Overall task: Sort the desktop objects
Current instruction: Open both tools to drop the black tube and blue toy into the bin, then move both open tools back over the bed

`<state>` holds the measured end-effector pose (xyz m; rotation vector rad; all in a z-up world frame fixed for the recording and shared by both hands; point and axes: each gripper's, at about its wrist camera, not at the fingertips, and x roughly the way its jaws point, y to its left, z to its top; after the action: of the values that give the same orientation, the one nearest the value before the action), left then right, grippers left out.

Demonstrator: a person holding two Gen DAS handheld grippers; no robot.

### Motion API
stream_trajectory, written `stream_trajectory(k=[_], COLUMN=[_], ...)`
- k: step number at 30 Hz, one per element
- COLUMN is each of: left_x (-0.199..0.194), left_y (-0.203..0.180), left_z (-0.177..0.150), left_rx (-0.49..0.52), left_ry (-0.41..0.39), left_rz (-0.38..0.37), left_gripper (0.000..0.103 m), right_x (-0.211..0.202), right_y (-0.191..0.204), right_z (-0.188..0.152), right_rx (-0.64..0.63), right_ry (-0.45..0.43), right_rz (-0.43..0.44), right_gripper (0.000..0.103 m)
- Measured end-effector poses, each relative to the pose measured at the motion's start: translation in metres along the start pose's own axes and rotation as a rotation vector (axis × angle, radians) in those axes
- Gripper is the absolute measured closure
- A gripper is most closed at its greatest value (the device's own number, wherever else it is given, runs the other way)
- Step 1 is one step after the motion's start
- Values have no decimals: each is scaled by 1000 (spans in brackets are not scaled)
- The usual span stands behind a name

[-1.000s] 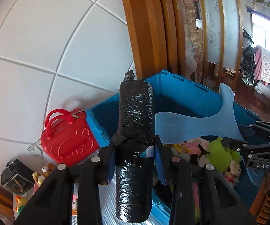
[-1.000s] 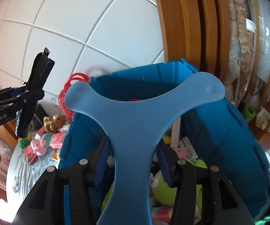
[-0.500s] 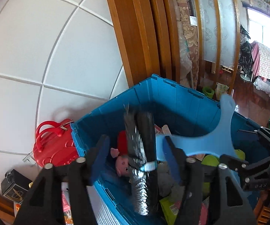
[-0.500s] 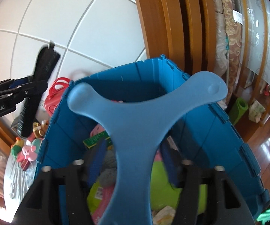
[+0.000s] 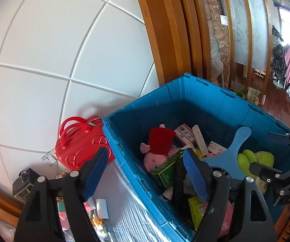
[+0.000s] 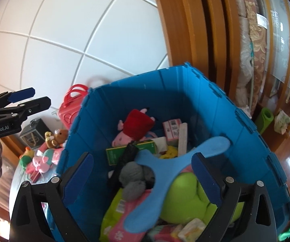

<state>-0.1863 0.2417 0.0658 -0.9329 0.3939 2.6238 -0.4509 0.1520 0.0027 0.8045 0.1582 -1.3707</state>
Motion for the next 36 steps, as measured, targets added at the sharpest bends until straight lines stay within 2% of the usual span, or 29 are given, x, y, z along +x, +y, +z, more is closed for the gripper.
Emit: stream_trajectory(k=[9,12,15,19,27,36], left_x=[-49,-67,-79,-90,-118,-137], left_y=[76,110,141,169,200,198], left_z=[-61,-88,-119,-158,-211,-237], left_rx=[-144,-218,-301,-353,-409,-420], left_ry=[11,15,15,53,70,94], left_rz=[64,79,47,86,150,193], left_gripper=[27,27,27,27,27,27], right_x=[-22,-22,-22,-22,-38,-50], right_y=[86,117,147,181,232,263], right_z=[-5,-8,-15,-26,-46,-65], right_rx=[-69,-86,-103,-120,-165,-210], right_ry=[2,22,47,73,97,113], right_rz=[55,64,77,86,67,59], right_gripper=[0,0,0,0,0,0])
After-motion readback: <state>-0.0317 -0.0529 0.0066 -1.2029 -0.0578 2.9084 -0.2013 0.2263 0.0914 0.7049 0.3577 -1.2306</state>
